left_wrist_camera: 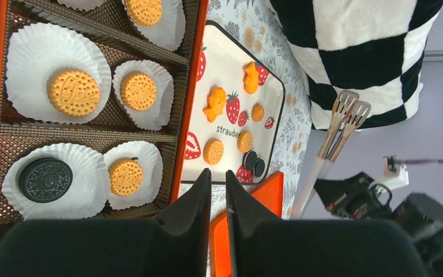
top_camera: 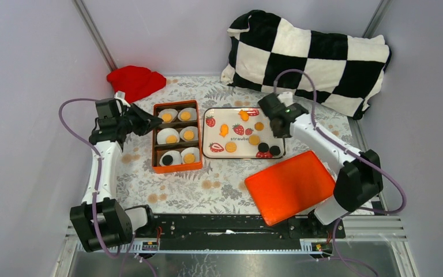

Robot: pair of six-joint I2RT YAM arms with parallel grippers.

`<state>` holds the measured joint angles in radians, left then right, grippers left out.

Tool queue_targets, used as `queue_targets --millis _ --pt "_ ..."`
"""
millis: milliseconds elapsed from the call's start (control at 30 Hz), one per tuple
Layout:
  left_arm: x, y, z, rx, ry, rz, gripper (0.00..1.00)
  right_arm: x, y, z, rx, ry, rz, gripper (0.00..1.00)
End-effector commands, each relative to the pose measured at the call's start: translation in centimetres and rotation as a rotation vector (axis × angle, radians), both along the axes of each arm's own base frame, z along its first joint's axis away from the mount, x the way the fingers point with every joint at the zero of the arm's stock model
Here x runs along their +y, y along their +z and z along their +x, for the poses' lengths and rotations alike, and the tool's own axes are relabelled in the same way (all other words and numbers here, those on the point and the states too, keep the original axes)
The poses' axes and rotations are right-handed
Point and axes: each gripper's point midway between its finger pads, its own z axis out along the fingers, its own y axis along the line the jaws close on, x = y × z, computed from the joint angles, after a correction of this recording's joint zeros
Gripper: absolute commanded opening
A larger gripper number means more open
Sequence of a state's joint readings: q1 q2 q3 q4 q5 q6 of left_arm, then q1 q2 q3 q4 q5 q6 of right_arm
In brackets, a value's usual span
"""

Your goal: Pack the cookies

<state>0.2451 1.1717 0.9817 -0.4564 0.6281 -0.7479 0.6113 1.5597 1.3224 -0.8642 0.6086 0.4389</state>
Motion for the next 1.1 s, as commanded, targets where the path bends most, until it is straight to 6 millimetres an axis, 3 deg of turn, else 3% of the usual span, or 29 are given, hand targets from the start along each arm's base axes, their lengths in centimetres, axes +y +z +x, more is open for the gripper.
queue_targets --millis 0,167,333,533,567,600,633,667,800,967,1067 --pt "-0.2 1.0 1.3 -0.048 0.005 0.031 0.18 -2.7 -1.3 3.9 0.005 -0.054 0.077 0.0" --pt "-0.9 0.2 1.4 -0.034 -0.014 0.03 0.17 -5.9 -5.8 7.0 0.104 -0.124 0.084 0.0" --pt "-1.2 -0.5 1.5 -0.016 -0.025 0.032 0.15 -7.8 -10.2 9.2 0.194 -0.158 0.079 0.0" --pt "-1.1 -1.4 1.7 -0.004 -0.023 0.042 0.15 -7.4 -12.8 11.7 0.24 -0.149 0.132 0.0" --pt "-1.1 -1.6 1.7 0.001 -0.022 0.041 0.15 -7.2 -12.7 12.1 0.236 -0.146 0.14 0.02" --pt "-1.2 -1.7 1.8 0.002 -0.025 0.041 0.15 -7.0 -12.5 12.4 0.229 -0.15 0.148 0.12" --pt "-1.3 -1.9 1.8 0.006 -0.027 0.041 0.15 -7.0 -12.1 12.6 0.213 -0.156 0.15 0.31" --pt "-1.4 -2.0 1.9 0.009 -0.03 0.044 0.15 -7.1 -11.6 12.8 0.192 -0.164 0.149 0.4" --pt "-1.8 -2.9 2.0 0.019 -0.03 0.087 0.15 -7.3 -7.9 13.0 0.061 -0.18 0.18 0.6" --pt "-3.4 -4.5 2.0 0.059 -0.06 0.101 0.14 -6.4 -2.9 10.6 -0.038 -0.137 0.259 0.64" --pt "-4.5 -5.5 1.6 0.077 -0.077 0.128 0.12 -3.7 -1.3 7.4 -0.047 -0.036 0.314 0.62"
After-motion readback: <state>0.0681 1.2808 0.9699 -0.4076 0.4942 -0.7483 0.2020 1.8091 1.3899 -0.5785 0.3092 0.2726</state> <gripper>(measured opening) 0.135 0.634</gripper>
